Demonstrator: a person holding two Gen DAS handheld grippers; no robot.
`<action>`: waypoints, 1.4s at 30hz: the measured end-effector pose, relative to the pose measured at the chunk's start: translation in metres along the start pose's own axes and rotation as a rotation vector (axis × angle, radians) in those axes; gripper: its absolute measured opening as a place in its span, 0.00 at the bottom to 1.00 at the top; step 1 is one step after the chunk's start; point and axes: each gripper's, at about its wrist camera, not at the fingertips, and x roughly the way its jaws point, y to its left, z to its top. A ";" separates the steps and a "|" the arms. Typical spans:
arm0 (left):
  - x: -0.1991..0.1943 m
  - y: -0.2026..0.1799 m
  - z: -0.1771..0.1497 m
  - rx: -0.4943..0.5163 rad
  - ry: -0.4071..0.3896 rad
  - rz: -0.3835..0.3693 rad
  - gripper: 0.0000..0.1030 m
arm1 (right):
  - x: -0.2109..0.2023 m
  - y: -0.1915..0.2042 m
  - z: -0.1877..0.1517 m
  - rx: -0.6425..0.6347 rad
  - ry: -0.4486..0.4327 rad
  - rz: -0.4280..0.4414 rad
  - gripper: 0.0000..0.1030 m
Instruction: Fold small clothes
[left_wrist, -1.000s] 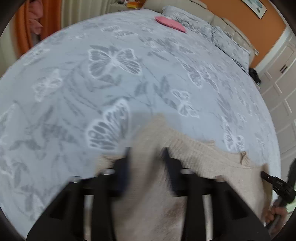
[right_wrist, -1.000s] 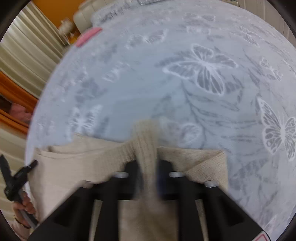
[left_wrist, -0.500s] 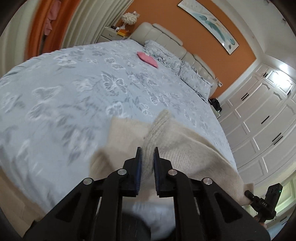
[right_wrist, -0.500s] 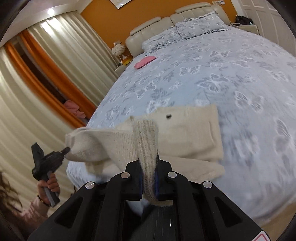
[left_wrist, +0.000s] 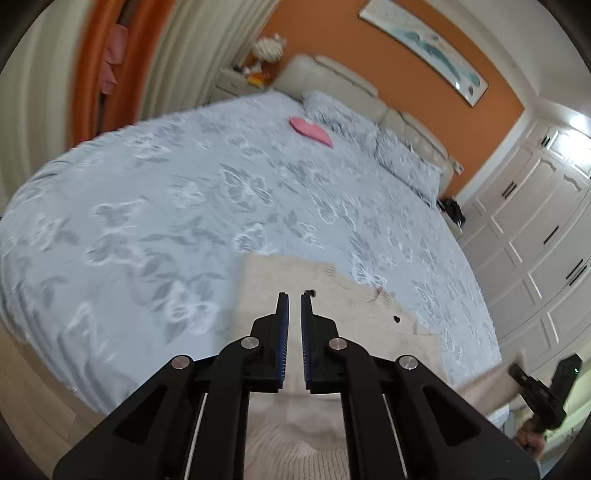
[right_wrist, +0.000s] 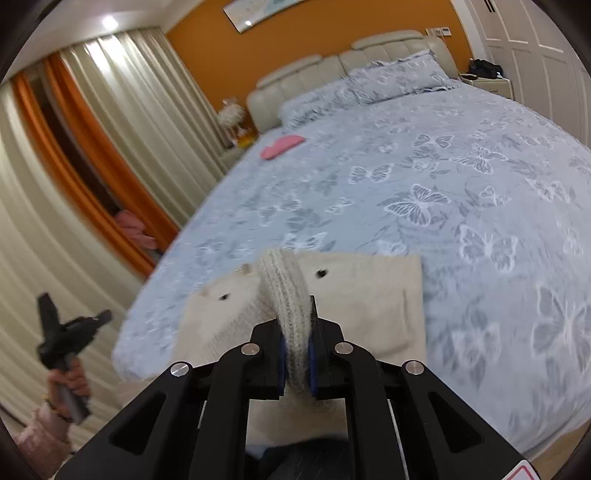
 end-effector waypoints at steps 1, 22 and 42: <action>0.005 -0.006 0.003 0.015 0.029 -0.005 0.07 | 0.008 0.000 0.005 0.005 0.013 0.001 0.08; 0.072 0.006 -0.081 0.009 0.527 -0.135 0.09 | -0.033 0.000 -0.078 0.103 0.101 0.002 0.08; 0.163 -0.002 0.016 0.069 0.192 0.242 0.61 | 0.119 -0.097 0.014 0.275 0.104 -0.137 0.52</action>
